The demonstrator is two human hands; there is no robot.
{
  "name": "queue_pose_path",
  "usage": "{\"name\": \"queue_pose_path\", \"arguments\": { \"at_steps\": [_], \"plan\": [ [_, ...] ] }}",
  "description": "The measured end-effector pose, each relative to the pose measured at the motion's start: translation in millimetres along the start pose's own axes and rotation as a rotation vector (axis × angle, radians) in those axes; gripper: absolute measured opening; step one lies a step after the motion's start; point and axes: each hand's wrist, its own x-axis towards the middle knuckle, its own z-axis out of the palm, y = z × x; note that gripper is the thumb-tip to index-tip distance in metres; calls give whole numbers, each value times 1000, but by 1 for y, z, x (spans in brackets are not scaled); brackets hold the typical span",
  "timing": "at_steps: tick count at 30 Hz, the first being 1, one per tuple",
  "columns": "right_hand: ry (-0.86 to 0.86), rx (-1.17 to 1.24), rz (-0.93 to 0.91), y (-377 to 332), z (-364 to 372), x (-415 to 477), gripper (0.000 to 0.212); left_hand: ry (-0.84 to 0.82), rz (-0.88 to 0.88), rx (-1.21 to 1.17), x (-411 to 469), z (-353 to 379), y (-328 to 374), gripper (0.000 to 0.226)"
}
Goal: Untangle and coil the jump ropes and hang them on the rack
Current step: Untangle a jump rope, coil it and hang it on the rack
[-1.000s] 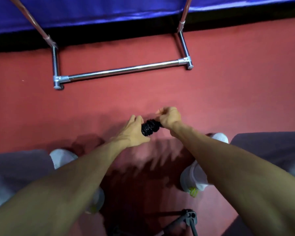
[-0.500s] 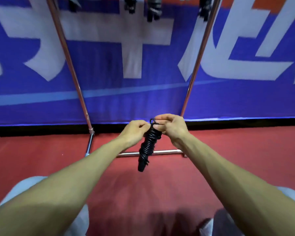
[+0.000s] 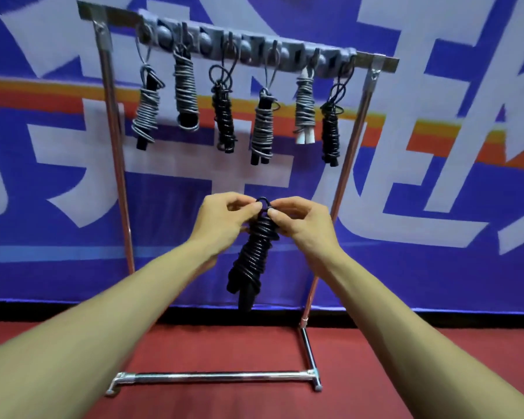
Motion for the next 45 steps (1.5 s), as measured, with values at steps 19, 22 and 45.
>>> {"name": "queue_pose_path", "arguments": {
  "at_steps": [19,22,45],
  "plan": [
    [-25,-33,389,20,-12,162,20,19,-374,128,152,29,7,8],
    [-52,-102,426,-46,-16,174,19,35,-501,104,167,24,77,7],
    [252,-1,733,-205,-87,276,12,93,-598,309,275,89,255,8]
  ]
}}
